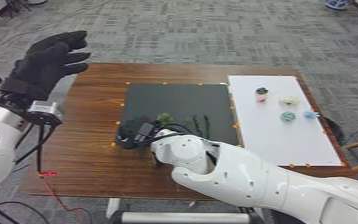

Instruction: Arrange flowers

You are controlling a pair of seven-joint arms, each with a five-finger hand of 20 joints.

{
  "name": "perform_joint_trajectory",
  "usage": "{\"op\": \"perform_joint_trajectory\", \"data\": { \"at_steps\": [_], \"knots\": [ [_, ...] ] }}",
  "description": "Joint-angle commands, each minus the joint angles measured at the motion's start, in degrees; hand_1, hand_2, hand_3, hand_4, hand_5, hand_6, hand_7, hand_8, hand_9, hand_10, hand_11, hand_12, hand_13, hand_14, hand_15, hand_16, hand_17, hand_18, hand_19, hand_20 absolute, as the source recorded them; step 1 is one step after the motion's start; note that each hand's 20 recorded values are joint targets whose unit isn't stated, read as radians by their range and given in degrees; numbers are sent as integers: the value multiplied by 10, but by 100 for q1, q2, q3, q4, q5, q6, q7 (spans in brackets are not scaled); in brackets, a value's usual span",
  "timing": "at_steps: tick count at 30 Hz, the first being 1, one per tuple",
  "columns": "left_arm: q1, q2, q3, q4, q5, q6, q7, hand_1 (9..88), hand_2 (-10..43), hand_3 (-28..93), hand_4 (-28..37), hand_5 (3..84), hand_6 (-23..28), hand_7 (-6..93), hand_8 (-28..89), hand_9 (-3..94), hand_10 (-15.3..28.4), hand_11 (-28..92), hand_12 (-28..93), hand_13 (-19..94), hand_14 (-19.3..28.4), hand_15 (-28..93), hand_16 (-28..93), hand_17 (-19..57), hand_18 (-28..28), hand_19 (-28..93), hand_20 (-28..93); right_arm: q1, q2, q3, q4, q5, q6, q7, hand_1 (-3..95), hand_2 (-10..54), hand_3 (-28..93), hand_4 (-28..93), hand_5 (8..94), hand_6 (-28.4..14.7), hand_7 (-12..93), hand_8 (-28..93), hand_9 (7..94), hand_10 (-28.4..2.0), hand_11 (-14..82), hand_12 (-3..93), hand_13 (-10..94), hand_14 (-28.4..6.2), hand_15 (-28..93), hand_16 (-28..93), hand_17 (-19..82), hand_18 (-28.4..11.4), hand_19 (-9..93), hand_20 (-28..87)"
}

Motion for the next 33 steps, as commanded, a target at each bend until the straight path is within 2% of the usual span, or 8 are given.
{"op": "perform_joint_trajectory", "data": {
  "at_steps": [1,6,11,15,18,22,27,33],
  "knots": [
    [78,-68,-69,-53,9,26,7,274,-34,637,-242,262,59,162,-71,189,137,156,217,88,181,430,-32,-119,254,491,35,65,24,-36,0,58,-1,135,243,180,932,-60,520,-1,203,-166,868,-79,685,356,900,-39,865,347,634,-220,932,770],
    [132,-84,-99,-62,8,25,6,282,-25,619,-244,270,71,142,-64,193,158,148,216,82,207,458,-43,-124,275,522,14,-18,119,73,-205,124,132,23,246,172,932,-78,519,-3,199,-167,863,-78,686,358,897,-39,866,351,633,-218,932,772],
    [273,-114,-209,-112,11,38,33,292,-14,597,-245,283,86,131,-62,203,177,144,222,84,230,471,-48,-125,283,542,-17,-148,394,292,-648,284,375,-56,247,158,932,-98,519,-2,198,-166,861,-79,686,359,893,-38,866,353,631,-217,932,773],
    [368,-126,-314,-148,23,72,38,295,-19,611,-252,295,89,137,-63,215,180,155,228,95,230,482,-45,-127,283,540,-24,-476,602,915,-915,862,175,-283,247,148,932,-108,532,-4,190,-165,857,-81,683,357,892,-38,866,353,629,-215,932,772],
    [415,-147,-351,-164,17,86,41,286,-25,638,-268,295,81,173,-87,220,177,184,219,103,224,501,-53,-121,276,533,-19,-504,837,952,-1011,570,439,-65,248,134,932,-121,535,-4,185,-161,855,-83,680,355,888,-38,866,352,625,-217,932,772],
    [504,-156,-436,-209,16,128,47,273,-36,674,-278,281,61,218,-112,214,154,218,203,109,195,498,-61,-114,251,501,-3,-442,892,1086,-723,460,333,321,255,135,932,-108,554,-1,184,-153,855,-83,679,353,888,-40,867,350,624,-218,932,771],
    [497,-164,-430,-216,17,141,54,264,-47,693,-277,256,40,258,-137,197,124,242,175,108,155,474,-58,-107,227,459,41,-157,917,884,-308,461,313,634,264,151,932,-46,548,6,191,-156,854,-84,678,356,886,-42,868,350,622,-219,932,772],
    [498,-178,-420,-228,19,155,75,263,-52,696,-269,247,34,266,-139,188,112,247,171,107,143,464,-59,-103,219,444,51,-68,902,740,-119,358,281,711,262,157,932,-26,538,7,193,-156,854,-84,678,359,885,-41,868,351,621,-219,932,772]
  ]
}}
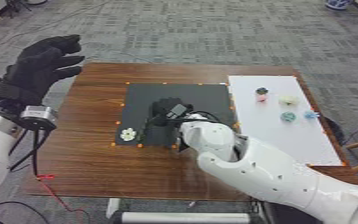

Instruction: Arrange flowers

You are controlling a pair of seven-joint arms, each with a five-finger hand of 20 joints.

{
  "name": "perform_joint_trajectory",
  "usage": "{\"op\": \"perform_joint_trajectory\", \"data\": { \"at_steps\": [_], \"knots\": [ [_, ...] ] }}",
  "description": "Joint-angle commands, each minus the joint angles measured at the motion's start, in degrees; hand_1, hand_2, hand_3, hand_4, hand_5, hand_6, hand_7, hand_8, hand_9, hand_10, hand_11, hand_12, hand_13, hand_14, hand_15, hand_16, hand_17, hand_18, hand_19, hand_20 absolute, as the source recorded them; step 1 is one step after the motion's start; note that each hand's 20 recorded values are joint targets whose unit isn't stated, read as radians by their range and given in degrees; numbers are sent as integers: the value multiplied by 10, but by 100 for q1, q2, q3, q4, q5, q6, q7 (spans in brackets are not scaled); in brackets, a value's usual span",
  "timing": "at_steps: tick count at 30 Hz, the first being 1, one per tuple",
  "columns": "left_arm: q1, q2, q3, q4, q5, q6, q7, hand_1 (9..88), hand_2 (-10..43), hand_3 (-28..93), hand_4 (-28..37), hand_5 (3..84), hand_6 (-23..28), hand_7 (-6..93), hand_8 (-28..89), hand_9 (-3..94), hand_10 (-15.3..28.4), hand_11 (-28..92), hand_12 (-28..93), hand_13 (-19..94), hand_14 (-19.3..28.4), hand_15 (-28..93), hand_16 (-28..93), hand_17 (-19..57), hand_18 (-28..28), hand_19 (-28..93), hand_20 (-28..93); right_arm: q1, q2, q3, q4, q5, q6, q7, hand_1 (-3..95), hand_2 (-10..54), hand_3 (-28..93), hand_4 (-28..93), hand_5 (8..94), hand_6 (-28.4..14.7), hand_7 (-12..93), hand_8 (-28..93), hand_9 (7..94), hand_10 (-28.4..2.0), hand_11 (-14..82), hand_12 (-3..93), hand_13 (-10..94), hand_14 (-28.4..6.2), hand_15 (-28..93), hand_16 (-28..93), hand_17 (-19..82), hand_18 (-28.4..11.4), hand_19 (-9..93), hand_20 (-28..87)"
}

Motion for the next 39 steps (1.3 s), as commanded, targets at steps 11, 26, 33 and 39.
{"op": "perform_joint_trajectory", "data": {
  "at_steps": [11,26,33,39],
  "knots": [
    [51,-93,-68,-64,13,82,16,266,-51,690,-269,248,36,263,-139,186,113,250,167,104,145,464,-58,-103,219,440,64,130,146,-134,-67,-12,180,-22,261,154,932,-25,548,8,197,-159,853,-83,681,359,885,-41,869,352,619,-219,932,773],
    [48,-76,-63,-60,5,82,16,264,-52,694,-271,249,36,261,-135,188,114,247,170,105,147,463,-55,-104,219,435,70,105,95,-183,-182,88,274,-39,261,149,932,-32,553,7,197,-159,853,-83,681,359,885,-40,870,350,620,-218,932,771],
    [-43,-58,18,-23,4,39,2,263,-52,693,-269,247,37,258,-133,187,115,243,171,102,149,464,-56,-105,222,437,71,78,-75,-244,-34,45,186,28,262,149,932,-35,552,7,196,-158,852,-83,682,360,885,-40,870,350,620,-219,932,772],
    [-58,-49,35,-5,-3,30,6,258,-56,698,-261,242,32,256,-126,181,108,237,173,98,140,451,-57,-106,214,427,68,138,-105,-339,-7,112,267,81,262,146,932,-36,554,6,196,-158,852,-83,682,360,885,-40,871,350,620,-218,932,772]
  ]
}}
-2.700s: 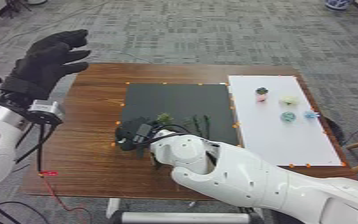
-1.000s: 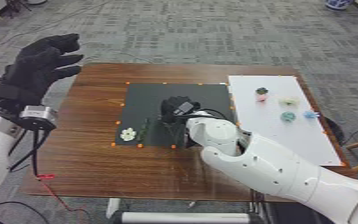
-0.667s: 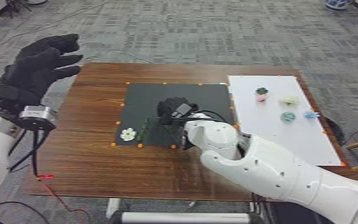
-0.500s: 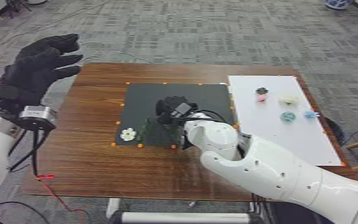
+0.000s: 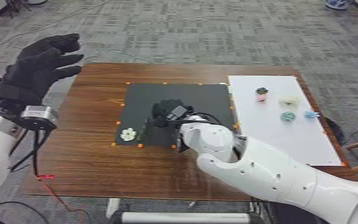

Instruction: Arrange flowers

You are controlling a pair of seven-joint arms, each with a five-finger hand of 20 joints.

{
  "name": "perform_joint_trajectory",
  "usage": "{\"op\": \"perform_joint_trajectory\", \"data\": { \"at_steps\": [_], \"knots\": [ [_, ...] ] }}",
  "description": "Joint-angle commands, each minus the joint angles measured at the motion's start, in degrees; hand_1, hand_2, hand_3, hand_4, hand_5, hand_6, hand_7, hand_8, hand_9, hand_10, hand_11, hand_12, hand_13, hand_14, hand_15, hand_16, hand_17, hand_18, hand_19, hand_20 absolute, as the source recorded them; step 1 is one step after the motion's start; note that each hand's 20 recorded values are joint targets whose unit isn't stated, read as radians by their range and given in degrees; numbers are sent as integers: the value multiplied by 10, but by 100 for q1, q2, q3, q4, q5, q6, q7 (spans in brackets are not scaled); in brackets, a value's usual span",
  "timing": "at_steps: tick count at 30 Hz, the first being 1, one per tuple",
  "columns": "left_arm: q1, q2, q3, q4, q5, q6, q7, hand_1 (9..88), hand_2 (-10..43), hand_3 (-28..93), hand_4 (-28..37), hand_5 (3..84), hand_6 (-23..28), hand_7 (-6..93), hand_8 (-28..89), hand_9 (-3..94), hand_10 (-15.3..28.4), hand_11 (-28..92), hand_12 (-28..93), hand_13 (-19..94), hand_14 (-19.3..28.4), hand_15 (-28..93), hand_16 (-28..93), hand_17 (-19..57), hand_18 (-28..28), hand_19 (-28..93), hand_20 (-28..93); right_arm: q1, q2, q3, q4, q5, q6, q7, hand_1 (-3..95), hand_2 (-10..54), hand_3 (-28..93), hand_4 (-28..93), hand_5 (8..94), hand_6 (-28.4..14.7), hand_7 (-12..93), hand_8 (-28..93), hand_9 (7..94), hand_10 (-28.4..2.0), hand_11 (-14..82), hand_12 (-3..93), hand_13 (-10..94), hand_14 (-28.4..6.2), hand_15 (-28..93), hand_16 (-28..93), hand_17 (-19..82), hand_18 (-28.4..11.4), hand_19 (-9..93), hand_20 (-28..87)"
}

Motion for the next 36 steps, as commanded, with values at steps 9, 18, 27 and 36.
{"op": "perform_joint_trajectory", "data": {
  "at_steps": [9,18,27,36],
  "knots": [
    [-118,-20,71,30,7,-47,-13,256,-60,701,-255,235,24,254,-118,173,102,225,183,94,132,423,-44,-108,208,413,72,113,-191,-265,100,-103,3,124,264,143,932,-35,559,5,192,-155,853,-82,681,359,887,-39,870,348,621,-219,932,772],
    [-149,-6,106,44,-2,-32,-13,254,-64,706,-254,232,22,255,-115,171,99,222,187,92,131,419,-42,-108,206,410,76,132,-230,-273,130,-53,39,177,265,142,932,-37,566,2,188,-153,854,-82,682,359,887,-39,870,349,623,-219,932,773],
    [-231,-4,179,75,2,-62,-33,248,-68,713,-244,220,13,260,-111,163,87,203,196,85,119,387,-31,-112,197,392,78,199,-440,-315,322,-56,54,222,265,141,932,-36,568,2,185,-150,856,-82,680,359,888,-40,870,350,624,-220,932,773],
    [-187,-24,138,61,-1,-69,-32,245,-71,718,-240,213,7,264,-105,158,78,182,216,82,110,355,-14,-114,190,376,85,211,-443,-335,331,-93,103,312,265,138,932,-31,569,2,184,-148,858,-83,678,361,891,-40,870,348,626,-221,932,772]
  ]
}}
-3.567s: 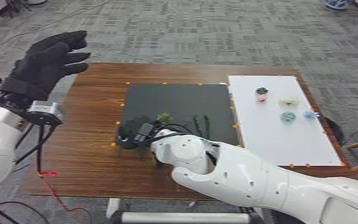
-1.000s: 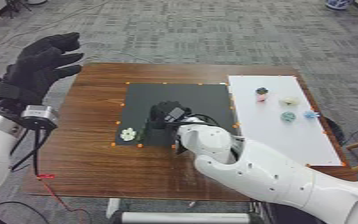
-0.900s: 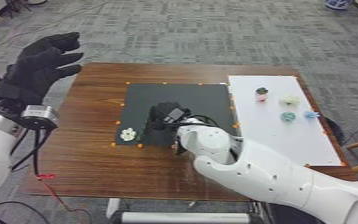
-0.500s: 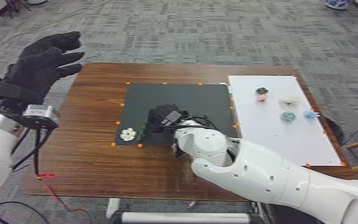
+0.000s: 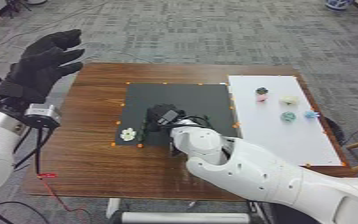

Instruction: Arrange flowers

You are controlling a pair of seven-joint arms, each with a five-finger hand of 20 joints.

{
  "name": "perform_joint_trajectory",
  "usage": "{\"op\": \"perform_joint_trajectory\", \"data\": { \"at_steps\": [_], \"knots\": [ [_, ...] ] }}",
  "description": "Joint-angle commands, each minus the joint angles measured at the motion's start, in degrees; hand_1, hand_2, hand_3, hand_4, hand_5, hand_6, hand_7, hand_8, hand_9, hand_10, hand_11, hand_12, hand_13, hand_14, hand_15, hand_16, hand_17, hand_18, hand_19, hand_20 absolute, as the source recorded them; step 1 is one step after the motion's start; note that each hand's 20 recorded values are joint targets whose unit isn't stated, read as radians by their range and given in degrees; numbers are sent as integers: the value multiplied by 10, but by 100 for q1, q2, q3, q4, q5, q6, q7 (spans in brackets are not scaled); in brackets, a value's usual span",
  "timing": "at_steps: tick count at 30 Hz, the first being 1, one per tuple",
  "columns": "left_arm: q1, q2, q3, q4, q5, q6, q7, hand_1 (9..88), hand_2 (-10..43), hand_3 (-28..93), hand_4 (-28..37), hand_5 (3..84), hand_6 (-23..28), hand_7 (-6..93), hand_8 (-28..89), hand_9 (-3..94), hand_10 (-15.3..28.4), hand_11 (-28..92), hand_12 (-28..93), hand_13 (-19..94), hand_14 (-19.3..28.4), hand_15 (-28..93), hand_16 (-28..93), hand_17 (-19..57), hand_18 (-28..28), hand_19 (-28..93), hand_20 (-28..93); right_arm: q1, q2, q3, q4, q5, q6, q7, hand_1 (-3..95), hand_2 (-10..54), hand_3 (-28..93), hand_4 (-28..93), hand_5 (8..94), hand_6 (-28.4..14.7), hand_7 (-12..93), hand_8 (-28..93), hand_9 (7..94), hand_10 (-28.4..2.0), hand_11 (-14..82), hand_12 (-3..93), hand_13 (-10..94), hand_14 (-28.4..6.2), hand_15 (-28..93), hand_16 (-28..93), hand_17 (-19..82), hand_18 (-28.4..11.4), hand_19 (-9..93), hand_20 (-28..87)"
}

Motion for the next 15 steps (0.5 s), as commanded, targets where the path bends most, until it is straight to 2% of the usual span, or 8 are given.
{"op": "perform_joint_trajectory", "data": {
  "at_steps": [1,5,8,9,10,12,15],
  "knots": [
    [52,-34,-76,-18,3,-45,-15,245,-71,718,-240,213,7,263,-106,158,78,182,217,82,111,354,-12,-114,190,376,86,86,-32,8,-42,-69,44,153,264,139,932,-31,569,2,184,-148,859,-83,678,360,890,-40,870,349,626,-220,932,772],
    [180,-52,-169,-63,10,-2,-4,244,-71,718,-239,213,7,263,-104,157,79,176,221,80,112,352,-8,-114,190,375,88,18,139,182,-203,-48,3,191,262,134,932,-31,570,2,183,-148,859,-84,677,362,890,-39,869,350,626,-221,932,772],
    [284,-100,-251,-102,15,12,-4,244,-70,715,-238,213,8,258,-102,157,80,171,223,79,115,350,-7,-114,192,377,90,-168,357,603,-549,112,82,124,252,122,932,-52,569,0,180,-146,859,-84,676,364,890,-39,868,352,626,-220,932,771],
    [309,-118,-267,-110,14,19,-21,243,-70,714,-237,214,9,254,-101,157,81,168,224,78,116,352,-6,-114,193,380,90,-242,471,712,-682,89,336,91,250,118,932,-70,569,0,179,-145,858,-84,676,365,890,-39,867,353,626,-220,932,771],
    [348,-130,-291,-124,11,32,14,244,-71,713,-237,216,11,247,-100,158,83,167,225,78,118,355,-5,-115,194,383,90,-167,632,616,-813,125,903,203,232,130,928,-144,572,-4,176,-143,858,-85,674,368,890,-38,866,354,627,-220,932,771],
    [442,-163,-355,-157,12,51,17,246,-70,709,-236,220,16,233,-90,159,87,168,227,77,123,367,-8,-114,196,389,89,-213,917,770,-1156,173,1544,434,182,158,888,-218,596,-9,169,-138,861,-83,674,360,894,-37,866,348,633,-221,932,770],
    [621,-275,-460,-226,19,105,53,258,-67,690,-236,230,26,225,-85,164,96,183,228,79,130,401,-16,-112,202,404,85,-438,1498,1173,-1627,144,2446,772,132,134,835,-248,626,-19,161,-132,867,-83,672,357,900,-33,865,347,643,-218,932,771]
  ]
}}
